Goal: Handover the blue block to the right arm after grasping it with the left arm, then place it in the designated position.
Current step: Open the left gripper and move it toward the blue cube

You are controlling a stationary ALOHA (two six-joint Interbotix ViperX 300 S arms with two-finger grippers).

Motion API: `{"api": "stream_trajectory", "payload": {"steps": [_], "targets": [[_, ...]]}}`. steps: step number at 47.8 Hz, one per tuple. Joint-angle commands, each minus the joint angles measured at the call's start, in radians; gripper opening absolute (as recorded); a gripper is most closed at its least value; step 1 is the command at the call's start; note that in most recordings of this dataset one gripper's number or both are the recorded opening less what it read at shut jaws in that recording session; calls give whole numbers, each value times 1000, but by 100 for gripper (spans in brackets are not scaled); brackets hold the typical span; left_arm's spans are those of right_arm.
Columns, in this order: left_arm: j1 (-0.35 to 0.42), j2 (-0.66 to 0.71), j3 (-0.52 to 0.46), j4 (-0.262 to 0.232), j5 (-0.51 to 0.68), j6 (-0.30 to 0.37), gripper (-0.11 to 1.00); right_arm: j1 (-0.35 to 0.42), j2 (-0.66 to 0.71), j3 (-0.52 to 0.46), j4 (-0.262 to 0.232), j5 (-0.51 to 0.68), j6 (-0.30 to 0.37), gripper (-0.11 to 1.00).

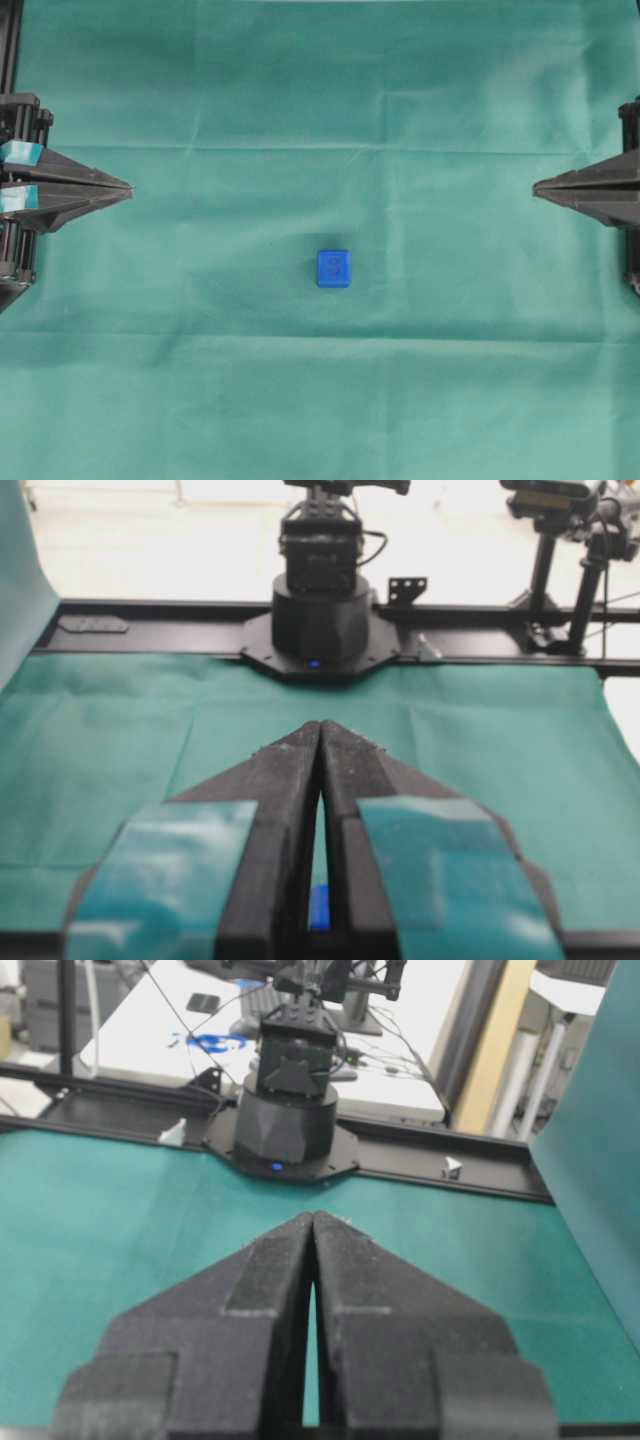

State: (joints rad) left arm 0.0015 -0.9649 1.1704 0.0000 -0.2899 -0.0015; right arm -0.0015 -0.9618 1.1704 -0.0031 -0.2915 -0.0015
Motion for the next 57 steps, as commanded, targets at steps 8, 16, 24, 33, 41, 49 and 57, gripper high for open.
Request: {"api": "stream_trajectory", "payload": {"steps": [8,16,24,33,41,49,57], "targets": [[-3,12,-51,-2,97,-2,2,0,3,-29,3,63,8,0],[-3,15,-52,0,97,2,2,0,3,-37,5,86,9,0],[-3,14,-52,0,97,8,2,0,3,-43,6,97,25,0],[-3,15,-51,2,104,8,15,-3,3,-49,6,124,28,0],[-3,14,-51,0,104,-2,61,-5,3,-63,6,158,49,8],[-3,14,-52,0,104,-2,97,-14,5,-71,6,173,72,55],[-3,14,-54,0,104,-2,100,-20,6,-71,5,178,72,92]]}}
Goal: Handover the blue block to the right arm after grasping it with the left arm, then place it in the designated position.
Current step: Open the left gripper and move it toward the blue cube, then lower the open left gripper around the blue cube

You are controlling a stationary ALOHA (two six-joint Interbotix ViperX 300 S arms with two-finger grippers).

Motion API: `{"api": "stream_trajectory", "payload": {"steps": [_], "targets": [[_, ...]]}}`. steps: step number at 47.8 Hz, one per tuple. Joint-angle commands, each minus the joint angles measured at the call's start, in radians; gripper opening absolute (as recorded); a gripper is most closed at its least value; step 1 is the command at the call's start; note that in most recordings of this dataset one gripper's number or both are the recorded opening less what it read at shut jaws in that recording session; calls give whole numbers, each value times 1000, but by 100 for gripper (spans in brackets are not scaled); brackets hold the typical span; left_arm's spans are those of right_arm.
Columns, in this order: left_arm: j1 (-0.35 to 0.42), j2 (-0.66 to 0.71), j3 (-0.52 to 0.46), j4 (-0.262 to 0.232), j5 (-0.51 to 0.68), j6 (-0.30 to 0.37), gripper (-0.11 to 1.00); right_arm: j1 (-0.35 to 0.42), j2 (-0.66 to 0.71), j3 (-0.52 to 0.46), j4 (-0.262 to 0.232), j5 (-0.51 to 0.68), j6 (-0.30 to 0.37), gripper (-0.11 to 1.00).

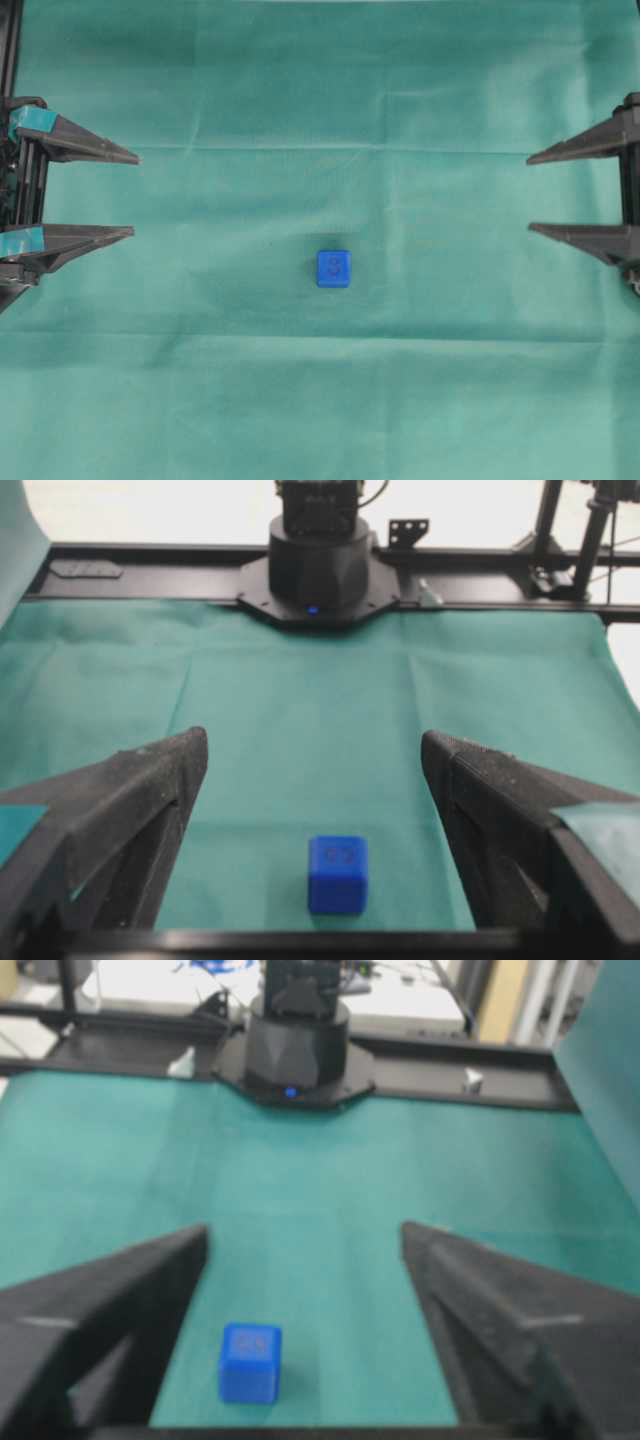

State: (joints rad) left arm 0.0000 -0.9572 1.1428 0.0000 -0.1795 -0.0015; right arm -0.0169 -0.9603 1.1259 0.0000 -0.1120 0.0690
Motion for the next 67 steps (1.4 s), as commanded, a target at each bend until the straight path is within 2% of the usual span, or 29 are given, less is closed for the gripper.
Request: {"api": "stream_trajectory", "payload": {"steps": [1,15,23,54,67], "targets": [[-2,6,-26,0,-6,0,100,-6,6,-25,2,0,2,94],[-2,9,-31,0,-6,-2,100,-11,6,-26,2,2,2,95],[-2,61,-67,0,-6,0,100,-12,6,-26,0,2,0,95],[-2,502,-414,2,-18,9,100,-15,12,-25,-3,-3,0,95],[0,578,-483,2,9,9,100,-21,12,-25,-3,-3,0,95]]}}
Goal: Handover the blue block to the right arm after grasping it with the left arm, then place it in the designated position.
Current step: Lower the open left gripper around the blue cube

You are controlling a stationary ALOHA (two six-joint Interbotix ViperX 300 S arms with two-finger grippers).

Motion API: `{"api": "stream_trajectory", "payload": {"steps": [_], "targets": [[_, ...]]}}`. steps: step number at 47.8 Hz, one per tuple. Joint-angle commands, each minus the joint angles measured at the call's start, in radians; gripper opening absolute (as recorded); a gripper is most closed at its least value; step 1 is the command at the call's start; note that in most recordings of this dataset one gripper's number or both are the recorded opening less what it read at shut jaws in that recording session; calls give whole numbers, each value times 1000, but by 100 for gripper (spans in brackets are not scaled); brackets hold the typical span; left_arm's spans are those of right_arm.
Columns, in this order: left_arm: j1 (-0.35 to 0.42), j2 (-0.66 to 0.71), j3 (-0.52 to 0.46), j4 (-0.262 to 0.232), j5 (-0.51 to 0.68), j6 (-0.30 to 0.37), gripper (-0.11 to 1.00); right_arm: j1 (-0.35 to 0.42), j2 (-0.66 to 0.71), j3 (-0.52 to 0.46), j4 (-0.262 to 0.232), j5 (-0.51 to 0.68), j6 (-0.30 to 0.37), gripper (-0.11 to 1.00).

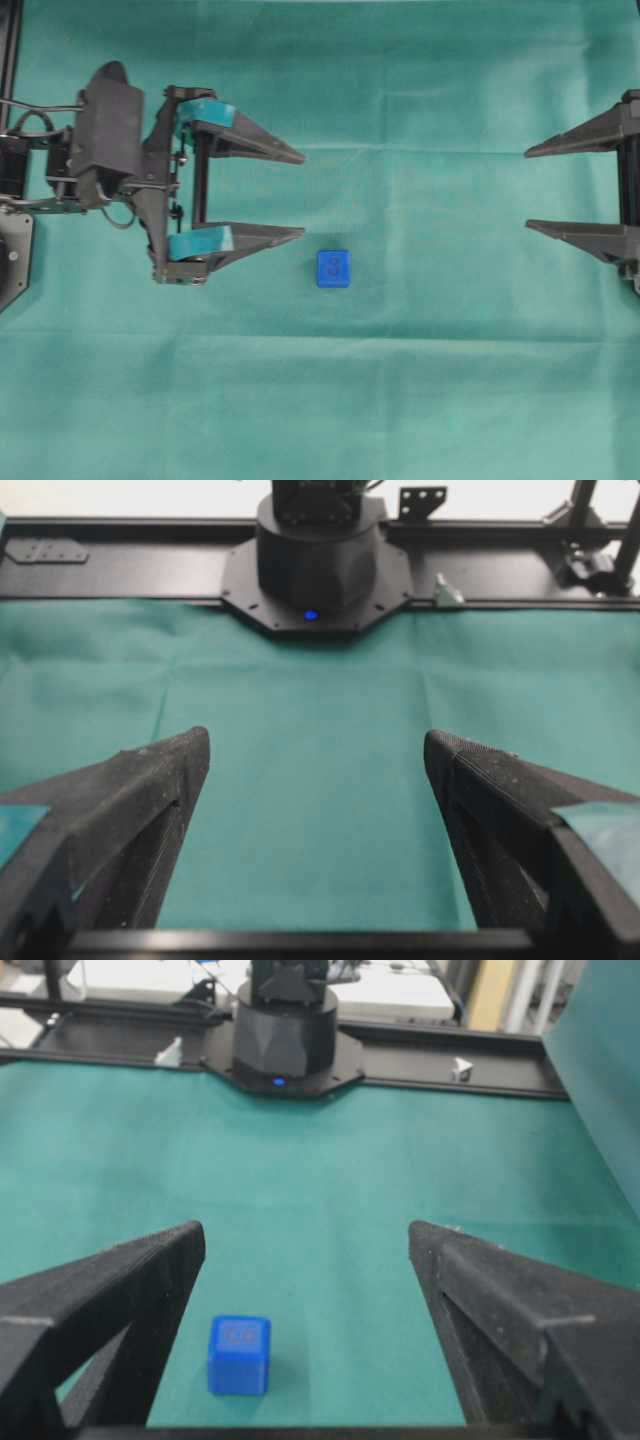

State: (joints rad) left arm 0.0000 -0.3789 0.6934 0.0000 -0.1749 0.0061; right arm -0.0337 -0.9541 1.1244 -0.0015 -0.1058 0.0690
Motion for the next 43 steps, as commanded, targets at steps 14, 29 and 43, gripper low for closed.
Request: {"api": "stream_trajectory", "payload": {"steps": [14,29,43], "targets": [[0,20,-61,0,86,-9,100,-9,6,-23,-2,-5,0,95],[0,140,-253,0,522,-9,100,-14,6,-25,0,-5,3,95],[0,232,-414,2,805,-11,100,-14,9,-23,2,-3,5,95]]}}
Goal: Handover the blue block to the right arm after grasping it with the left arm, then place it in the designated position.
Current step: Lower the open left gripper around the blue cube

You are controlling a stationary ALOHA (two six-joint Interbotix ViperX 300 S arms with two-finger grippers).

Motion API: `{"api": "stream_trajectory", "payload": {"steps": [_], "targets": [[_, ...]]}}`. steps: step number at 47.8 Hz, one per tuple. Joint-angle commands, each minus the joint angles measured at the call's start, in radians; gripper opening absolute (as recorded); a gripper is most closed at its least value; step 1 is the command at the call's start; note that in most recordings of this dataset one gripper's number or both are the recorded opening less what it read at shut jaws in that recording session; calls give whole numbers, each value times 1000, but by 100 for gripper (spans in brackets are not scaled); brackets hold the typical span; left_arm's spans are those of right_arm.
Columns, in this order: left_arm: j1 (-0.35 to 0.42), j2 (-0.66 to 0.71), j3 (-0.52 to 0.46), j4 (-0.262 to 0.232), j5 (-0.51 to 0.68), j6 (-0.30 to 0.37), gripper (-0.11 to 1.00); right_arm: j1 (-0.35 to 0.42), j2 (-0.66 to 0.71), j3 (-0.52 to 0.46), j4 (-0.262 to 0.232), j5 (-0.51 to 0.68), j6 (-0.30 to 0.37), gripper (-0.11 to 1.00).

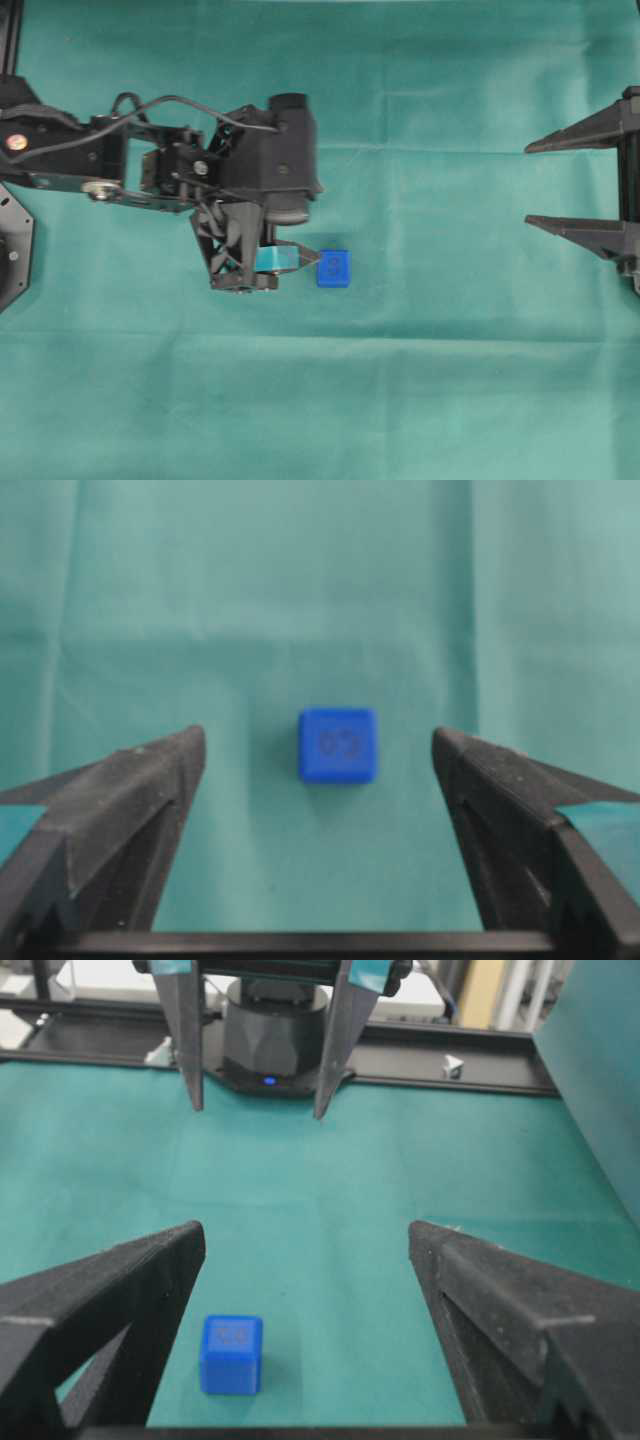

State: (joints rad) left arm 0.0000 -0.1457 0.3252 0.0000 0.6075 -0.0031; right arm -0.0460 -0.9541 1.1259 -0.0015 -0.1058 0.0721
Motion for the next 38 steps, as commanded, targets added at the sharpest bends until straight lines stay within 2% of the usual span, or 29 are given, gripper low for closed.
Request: {"api": "stream_trajectory", "payload": {"steps": [1,38], "targets": [[0,0,-48,2,23,0,100,-2,11,-23,2,-2,2,95],[0,-6,-37,2,2,-3,100,-2,17,-26,2,3,0,95]]}}
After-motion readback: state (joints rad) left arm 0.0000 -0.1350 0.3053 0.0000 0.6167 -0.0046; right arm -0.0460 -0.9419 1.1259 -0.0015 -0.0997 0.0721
